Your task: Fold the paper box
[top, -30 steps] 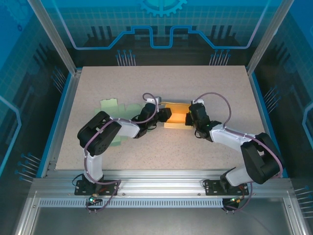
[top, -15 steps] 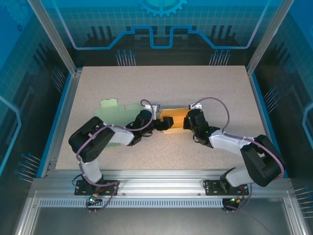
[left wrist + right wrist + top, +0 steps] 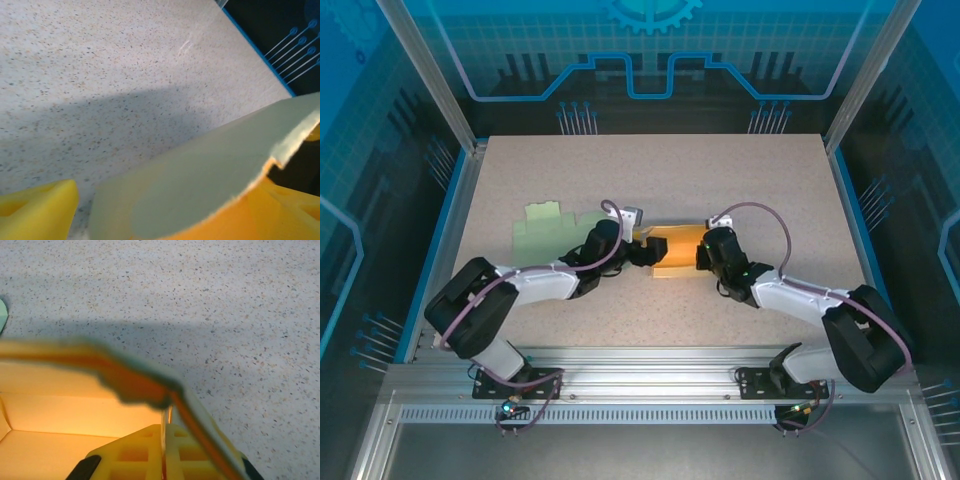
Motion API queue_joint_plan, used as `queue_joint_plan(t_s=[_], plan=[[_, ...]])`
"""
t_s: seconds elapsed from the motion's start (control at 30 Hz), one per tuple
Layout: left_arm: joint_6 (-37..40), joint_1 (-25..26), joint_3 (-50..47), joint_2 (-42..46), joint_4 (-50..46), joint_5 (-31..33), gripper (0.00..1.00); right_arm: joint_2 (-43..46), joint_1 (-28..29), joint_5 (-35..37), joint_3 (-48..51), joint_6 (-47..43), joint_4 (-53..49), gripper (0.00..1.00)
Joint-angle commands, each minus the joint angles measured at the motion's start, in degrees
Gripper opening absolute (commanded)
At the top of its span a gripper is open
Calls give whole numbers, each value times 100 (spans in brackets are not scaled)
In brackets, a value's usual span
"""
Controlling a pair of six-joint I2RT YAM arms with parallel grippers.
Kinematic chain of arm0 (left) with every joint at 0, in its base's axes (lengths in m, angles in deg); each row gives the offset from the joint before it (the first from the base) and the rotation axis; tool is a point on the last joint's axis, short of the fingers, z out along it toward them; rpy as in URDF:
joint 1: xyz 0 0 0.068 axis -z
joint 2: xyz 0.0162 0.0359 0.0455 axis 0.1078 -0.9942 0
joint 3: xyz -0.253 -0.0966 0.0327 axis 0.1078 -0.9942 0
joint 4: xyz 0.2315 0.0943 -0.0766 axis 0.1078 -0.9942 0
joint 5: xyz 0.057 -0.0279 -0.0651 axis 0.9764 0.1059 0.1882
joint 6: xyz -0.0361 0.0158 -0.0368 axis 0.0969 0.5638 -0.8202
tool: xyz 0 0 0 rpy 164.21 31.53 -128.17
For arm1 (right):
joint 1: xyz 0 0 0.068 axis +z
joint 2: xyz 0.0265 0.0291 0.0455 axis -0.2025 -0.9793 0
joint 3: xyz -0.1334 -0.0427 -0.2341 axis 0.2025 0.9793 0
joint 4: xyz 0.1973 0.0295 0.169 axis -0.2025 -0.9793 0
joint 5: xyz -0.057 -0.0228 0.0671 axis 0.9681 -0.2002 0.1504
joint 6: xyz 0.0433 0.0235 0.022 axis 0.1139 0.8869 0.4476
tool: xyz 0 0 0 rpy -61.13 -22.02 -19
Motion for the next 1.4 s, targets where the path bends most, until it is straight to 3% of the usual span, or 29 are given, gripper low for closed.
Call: queue_joint_plan(t_s=[0.0,0.2,0.4,0.57,0.63,0.77,0.9,1.1,1.37], plan=[[971,-69,267,250,-1125,84,89,240,81,19,-96,-13,-573,14],[1710,-98,713,211,-1841,-120,85,502,83,55,-295,-109,-929,26],[1850,-113,1076,17,-2086,-173,70,635,76,30,-397,-282,-1082,30],[1551,-109,1229,132,-2530,-76,72,707,16,-164,-545,-448,-1367,37],[1309,-107,1220,368,-2786,-45,80,799,-53,-403,-638,-526,-1613,45],[875,-89,1086,858,-3143,14,79,1140,-86,-669,-759,-625,-2162,58],[617,22,494,1278,-2739,-7,72,1605,-270,-883,-788,-620,-2742,63],[585,324,-228,1246,-1533,86,64,2139,-690,-1560,-647,-751,-2932,62],[602,411,-397,685,-485,457,55,1771,-889,-1863,-476,-831,-2655,59]])
